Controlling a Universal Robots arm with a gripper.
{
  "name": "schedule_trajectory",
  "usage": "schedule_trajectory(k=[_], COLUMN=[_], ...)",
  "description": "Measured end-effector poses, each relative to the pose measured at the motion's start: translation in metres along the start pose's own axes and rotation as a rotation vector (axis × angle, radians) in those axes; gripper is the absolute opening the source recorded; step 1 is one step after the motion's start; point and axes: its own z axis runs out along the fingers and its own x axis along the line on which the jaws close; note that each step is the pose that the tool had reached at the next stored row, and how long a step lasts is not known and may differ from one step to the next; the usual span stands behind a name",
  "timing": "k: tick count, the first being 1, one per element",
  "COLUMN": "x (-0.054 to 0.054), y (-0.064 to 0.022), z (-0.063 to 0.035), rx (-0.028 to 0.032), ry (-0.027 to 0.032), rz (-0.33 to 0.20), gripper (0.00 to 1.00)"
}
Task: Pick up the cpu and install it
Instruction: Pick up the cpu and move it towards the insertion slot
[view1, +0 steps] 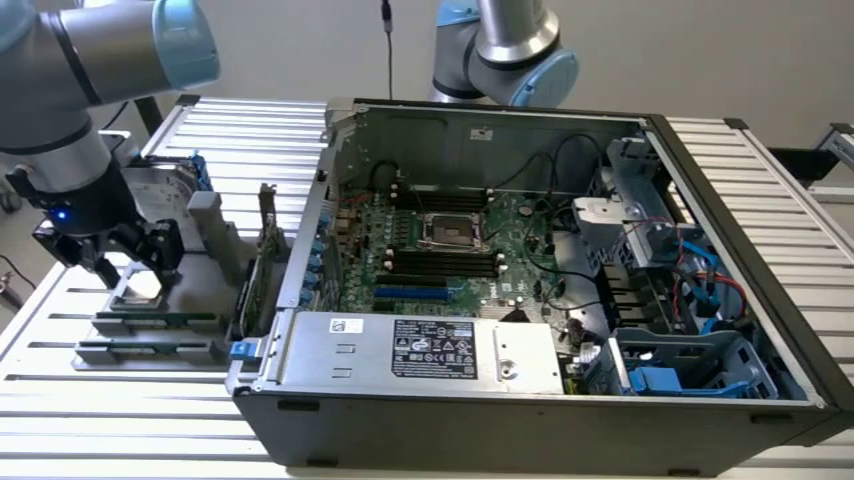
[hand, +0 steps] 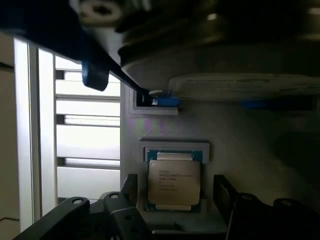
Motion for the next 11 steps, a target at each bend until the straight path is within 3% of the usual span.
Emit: schedule_trajectory(k=[11], x=[0.0014], y=[0.0004], z=[0.0055], rx=[0.0014], ry=[0.0006], rz=[0.022], gripper=[0.71])
